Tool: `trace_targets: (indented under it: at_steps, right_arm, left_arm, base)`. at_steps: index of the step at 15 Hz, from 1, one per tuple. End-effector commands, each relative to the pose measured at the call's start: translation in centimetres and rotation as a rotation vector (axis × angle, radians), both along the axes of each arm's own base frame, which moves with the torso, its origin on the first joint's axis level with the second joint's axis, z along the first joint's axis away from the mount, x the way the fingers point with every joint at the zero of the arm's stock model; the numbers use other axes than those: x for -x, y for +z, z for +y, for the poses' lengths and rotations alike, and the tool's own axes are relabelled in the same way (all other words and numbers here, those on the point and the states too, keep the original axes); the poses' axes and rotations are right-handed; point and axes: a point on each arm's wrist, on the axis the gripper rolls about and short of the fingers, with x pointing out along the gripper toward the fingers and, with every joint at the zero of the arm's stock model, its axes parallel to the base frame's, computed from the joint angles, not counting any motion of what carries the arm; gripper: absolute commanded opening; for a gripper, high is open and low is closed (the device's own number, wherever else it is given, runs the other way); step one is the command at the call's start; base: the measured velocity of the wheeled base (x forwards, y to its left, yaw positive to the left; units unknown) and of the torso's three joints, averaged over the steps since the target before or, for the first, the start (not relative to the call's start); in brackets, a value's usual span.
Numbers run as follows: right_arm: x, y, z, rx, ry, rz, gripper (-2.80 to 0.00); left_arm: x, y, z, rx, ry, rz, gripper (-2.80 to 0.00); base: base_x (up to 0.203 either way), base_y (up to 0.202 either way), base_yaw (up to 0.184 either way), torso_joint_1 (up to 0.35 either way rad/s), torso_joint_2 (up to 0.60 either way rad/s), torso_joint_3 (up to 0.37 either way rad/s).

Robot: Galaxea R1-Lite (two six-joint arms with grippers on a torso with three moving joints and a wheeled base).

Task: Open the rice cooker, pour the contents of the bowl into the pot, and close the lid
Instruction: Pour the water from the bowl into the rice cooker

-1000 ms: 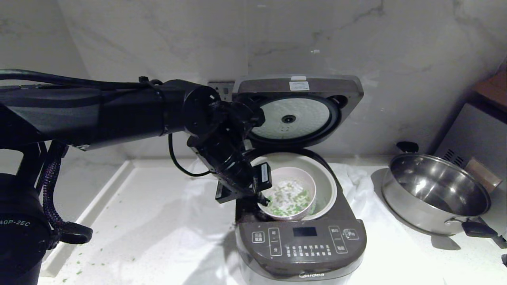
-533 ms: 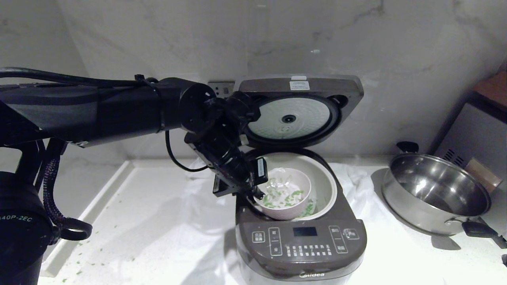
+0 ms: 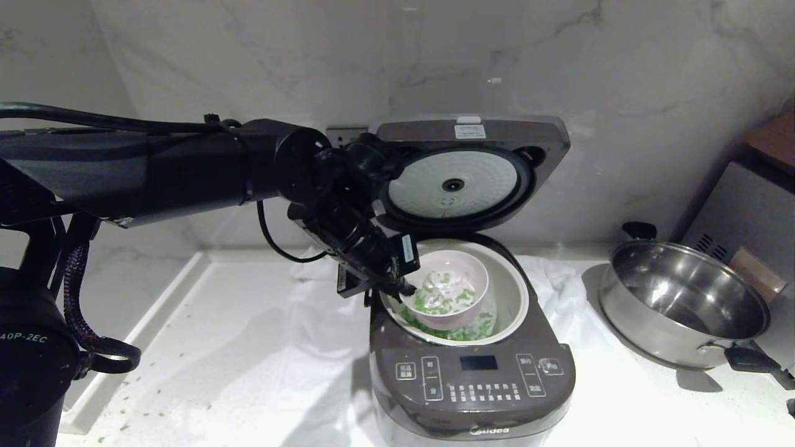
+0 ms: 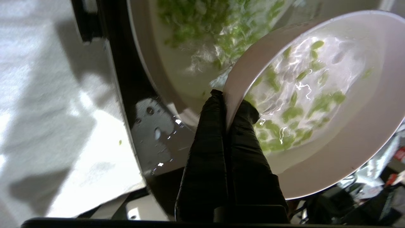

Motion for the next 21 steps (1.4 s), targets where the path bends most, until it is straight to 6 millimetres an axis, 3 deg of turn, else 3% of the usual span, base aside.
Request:
trace_targets:
  at_steps: [1,7,12,21]
  right_arm:
    - [0.0,0.0,0.0,-0.002,0.0,0.002,-2.8]
    - [0.0,0.0,0.0,0.0,0.0,0.002,-2.8]
    - [0.0,0.0,0.0,0.0,0.0,0.002,-2.8]
    - [0.0,0.0,0.0,0.0,0.0,0.002,-2.8]
  left_arm:
    - [0.0,0.2,-0.3,0.018,0.01,-0.02,-2.8]
    - [1.0,-0.2,-3.1,0.005,-0.02,-0.092,-2.8]
    - [0.8,-3.2,-5.8,-0.121,0.031,-0.178,-2.8]
    - [-0.4,-2.6,-6.4,-0.017,0.22,-0.279,-2.8]
  base:
    - [0.0,0.0,0.0,0.0,0.0,0.0]
    - [0.0,0.0,0.0,0.0,0.0,0.0]
    - [0.0,0.0,0.0,0.0,0.0,0.0]
    - [0.0,0.0,0.0,0.0,0.0,0.0]
